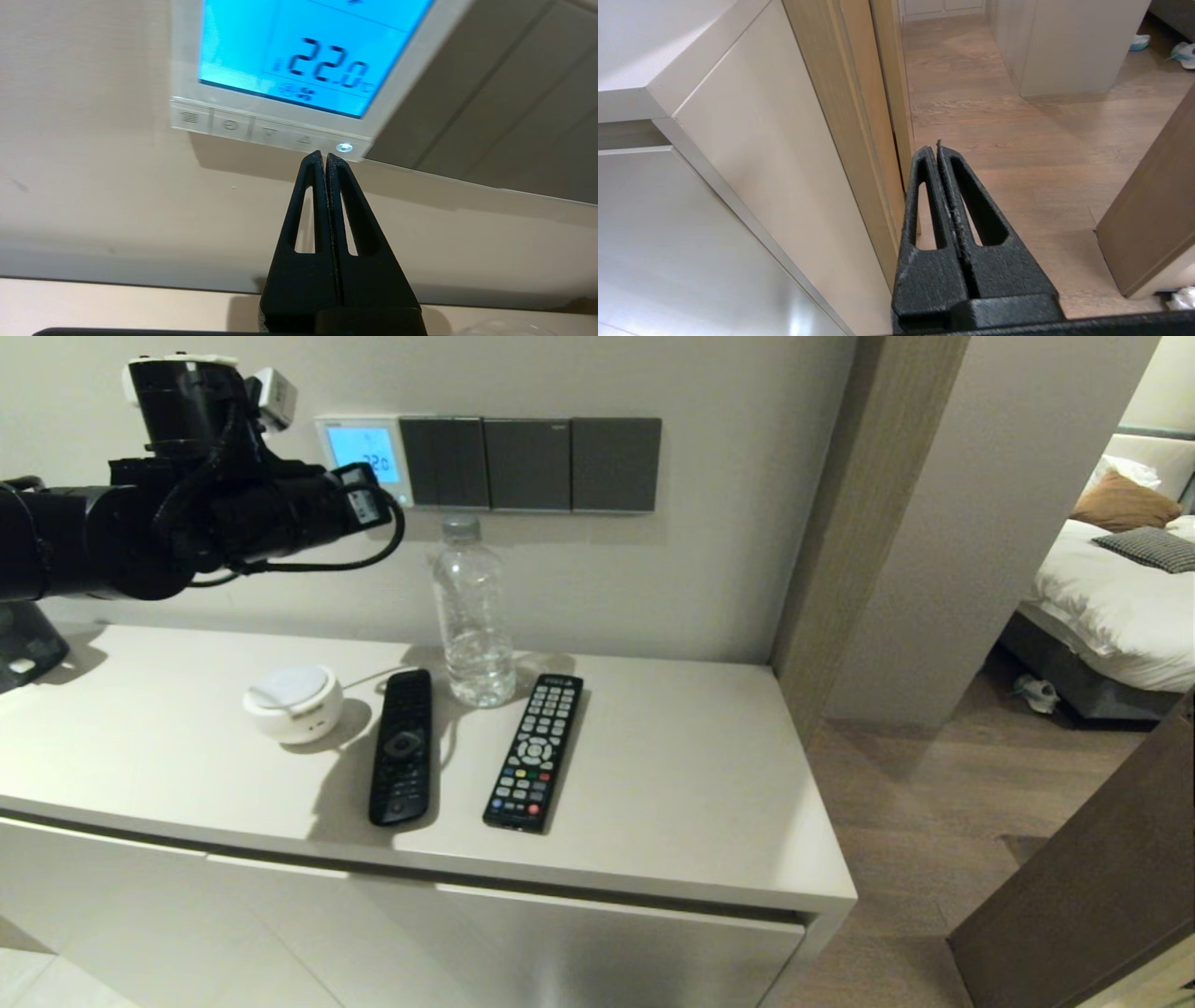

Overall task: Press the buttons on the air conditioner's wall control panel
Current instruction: Press the temperature decrease button

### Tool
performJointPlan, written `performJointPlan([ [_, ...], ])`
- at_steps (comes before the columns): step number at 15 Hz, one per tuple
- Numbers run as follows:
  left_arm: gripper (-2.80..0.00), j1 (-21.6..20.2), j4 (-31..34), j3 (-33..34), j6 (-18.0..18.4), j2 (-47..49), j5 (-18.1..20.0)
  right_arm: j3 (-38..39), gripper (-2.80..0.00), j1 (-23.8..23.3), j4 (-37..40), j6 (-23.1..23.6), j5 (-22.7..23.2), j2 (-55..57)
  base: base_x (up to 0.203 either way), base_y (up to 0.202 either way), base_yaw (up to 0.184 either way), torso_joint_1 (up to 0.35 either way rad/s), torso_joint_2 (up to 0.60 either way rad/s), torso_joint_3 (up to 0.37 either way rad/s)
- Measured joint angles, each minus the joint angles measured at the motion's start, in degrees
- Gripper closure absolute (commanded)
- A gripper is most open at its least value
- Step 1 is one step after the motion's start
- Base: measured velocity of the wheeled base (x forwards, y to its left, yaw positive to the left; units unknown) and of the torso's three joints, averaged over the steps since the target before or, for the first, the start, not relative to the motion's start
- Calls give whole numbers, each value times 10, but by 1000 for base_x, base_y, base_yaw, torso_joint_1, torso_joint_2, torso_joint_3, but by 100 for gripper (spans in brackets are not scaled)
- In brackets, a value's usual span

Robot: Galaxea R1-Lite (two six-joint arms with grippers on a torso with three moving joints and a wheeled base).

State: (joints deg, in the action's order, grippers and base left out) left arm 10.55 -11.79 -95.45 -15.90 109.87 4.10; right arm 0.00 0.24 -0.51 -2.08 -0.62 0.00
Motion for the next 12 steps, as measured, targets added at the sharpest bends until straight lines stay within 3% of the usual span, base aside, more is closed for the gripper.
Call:
performJointPlan([
  [12, 0, -14, 0, -11, 3, 16, -1, 0, 0, 0, 0, 0, 0, 0, 0, 0, 0, 0, 0, 0],
])
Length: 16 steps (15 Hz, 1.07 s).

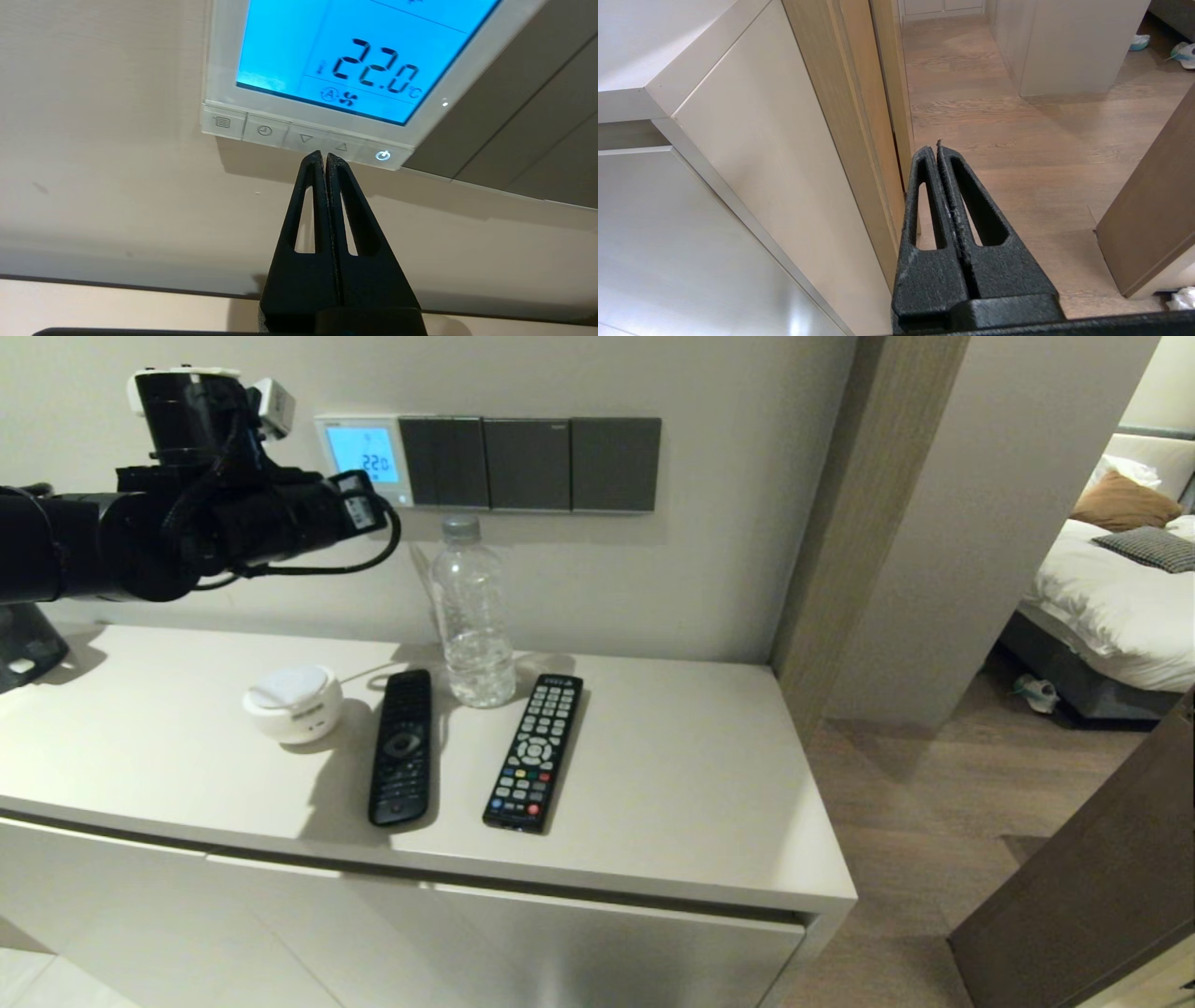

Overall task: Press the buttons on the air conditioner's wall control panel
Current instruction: Press the temperature decrease button

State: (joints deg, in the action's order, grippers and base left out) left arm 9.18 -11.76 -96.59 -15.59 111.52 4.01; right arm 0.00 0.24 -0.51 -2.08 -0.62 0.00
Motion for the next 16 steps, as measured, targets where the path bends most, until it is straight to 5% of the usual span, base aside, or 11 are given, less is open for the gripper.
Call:
performJointPlan([
  [16, 0, -20, 0, -7, 2, 3, 1, 0, 0, 0, 0, 0, 0, 0, 0, 0, 0, 0, 0, 0],
])
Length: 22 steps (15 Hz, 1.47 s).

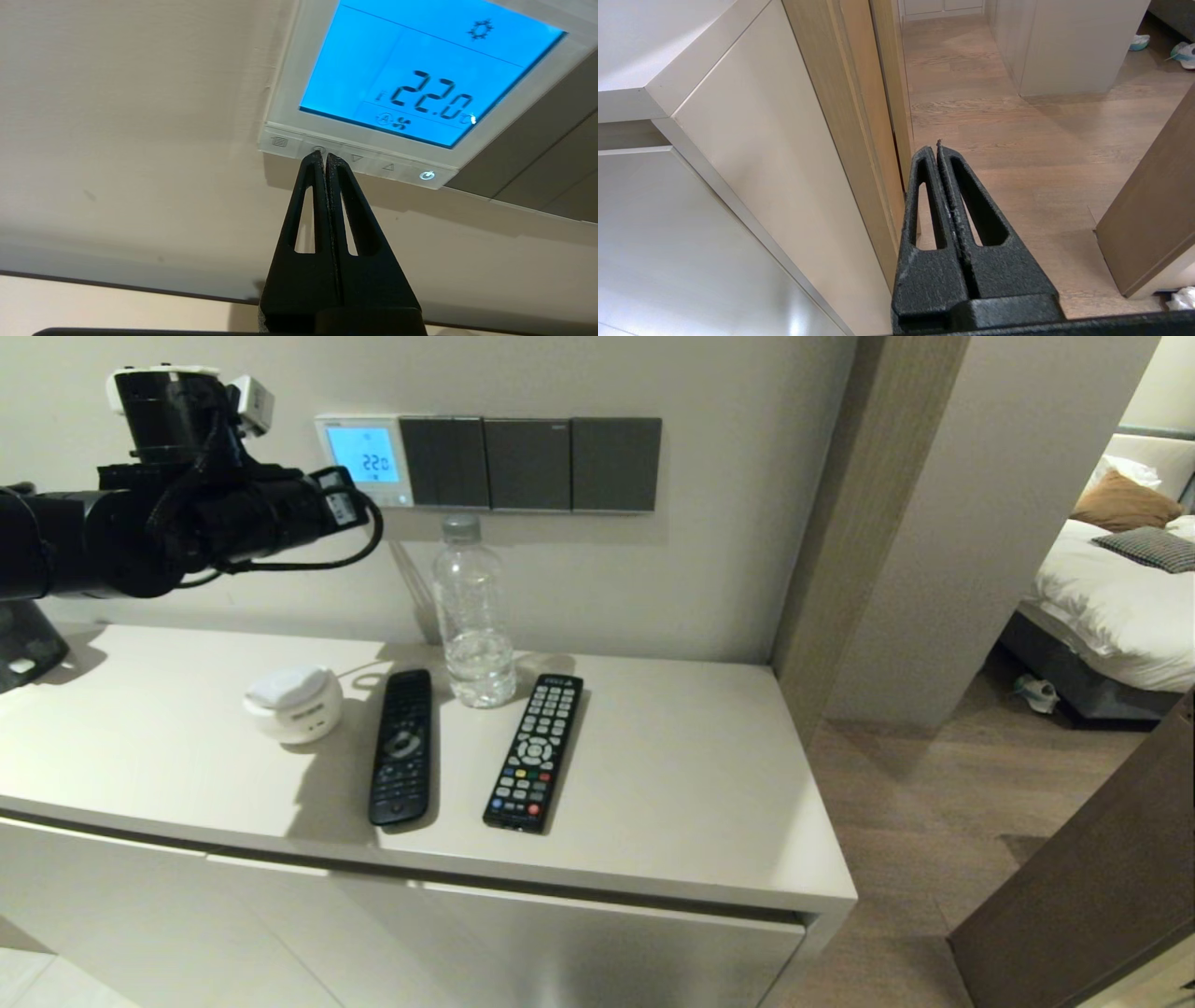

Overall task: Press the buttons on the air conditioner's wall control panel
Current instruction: Press the temperature decrease button

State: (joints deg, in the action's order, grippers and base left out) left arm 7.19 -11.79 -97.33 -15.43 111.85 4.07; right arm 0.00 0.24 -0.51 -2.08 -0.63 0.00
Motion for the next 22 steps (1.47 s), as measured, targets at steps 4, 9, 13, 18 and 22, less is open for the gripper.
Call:
performJointPlan([
  [4, 0, 1, 0, 0, 0, 1, 0, 0, 0, 0, 0, 0, 0, 0, 0, 0, 0, 0, 0, 0],
  [9, 0, 1, 2, -11, 0, 11, 0, 0, 0, 0, 0, 1, 0, 0, 0, 0, 0, 0, 0, 0],
  [13, 0, 2, 1, -20, 0, 17, 0, 0, 0, 0, 0, 1, 0, 0, 0, 0, 0, 0, 0, 0],
  [18, 0, 4, -1, -11, 0, 15, 0, 0, 0, 0, 0, 1, 0, 0, 0, 0, 0, 0, 0, 0],
  [22, 0, 5, -1, -1, 0, 11, -1, 0, 0, 0, 0, 1, 0, 0, 0, 0, 0, 0, 0, 0],
])
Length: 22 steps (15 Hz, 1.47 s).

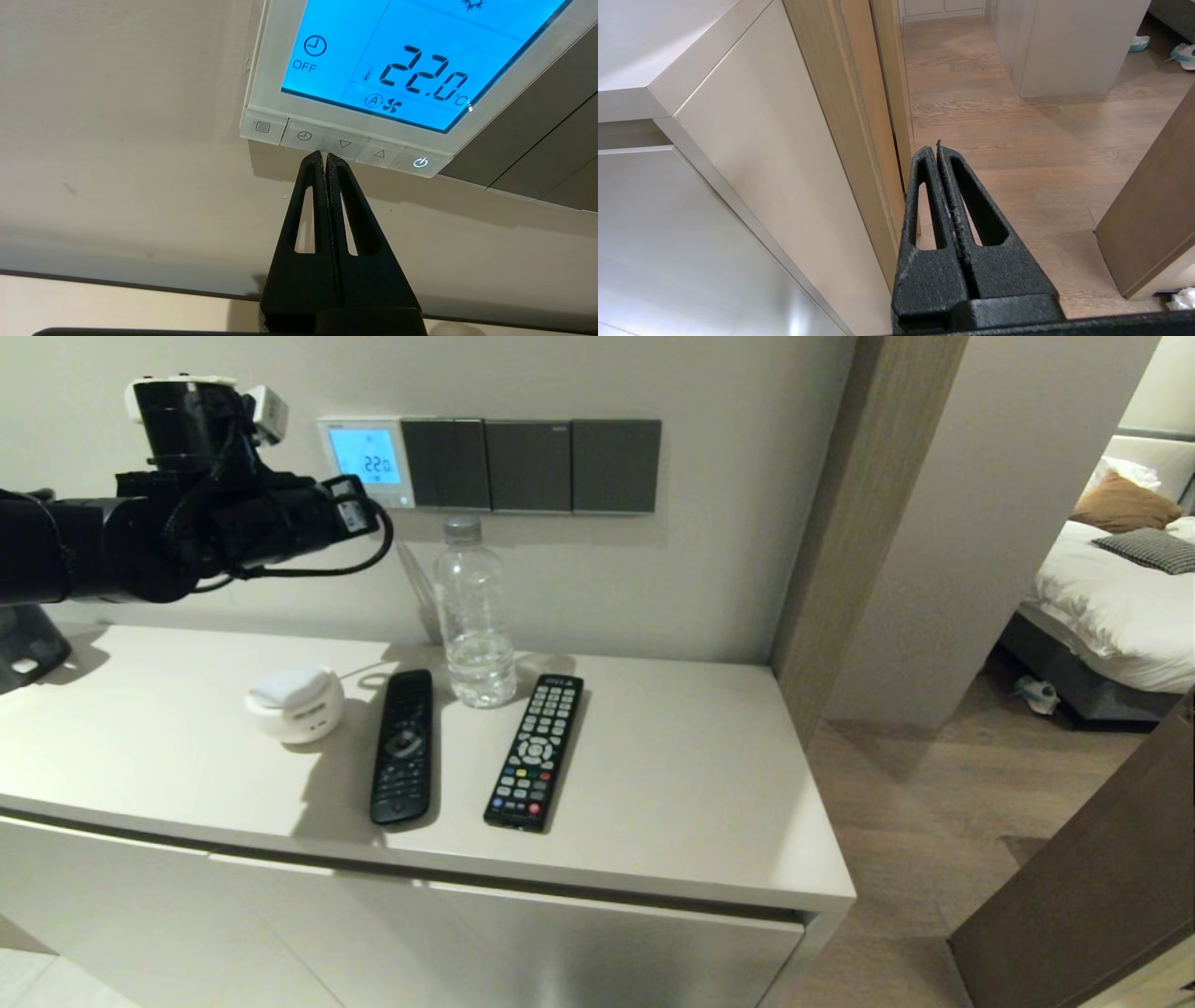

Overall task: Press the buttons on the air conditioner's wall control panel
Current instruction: Press the temperature decrease button

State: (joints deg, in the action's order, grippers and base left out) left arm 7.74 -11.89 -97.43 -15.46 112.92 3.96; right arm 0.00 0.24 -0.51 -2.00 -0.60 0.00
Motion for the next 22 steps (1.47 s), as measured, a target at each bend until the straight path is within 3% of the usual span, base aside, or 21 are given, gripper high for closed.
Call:
performJointPlan([
  [22, 0, 6, 2, -11, 0, 5, 0, 0, 0, 0, 0, 0, 0, 0, 0, 0, 0, 0, 0, 0],
])
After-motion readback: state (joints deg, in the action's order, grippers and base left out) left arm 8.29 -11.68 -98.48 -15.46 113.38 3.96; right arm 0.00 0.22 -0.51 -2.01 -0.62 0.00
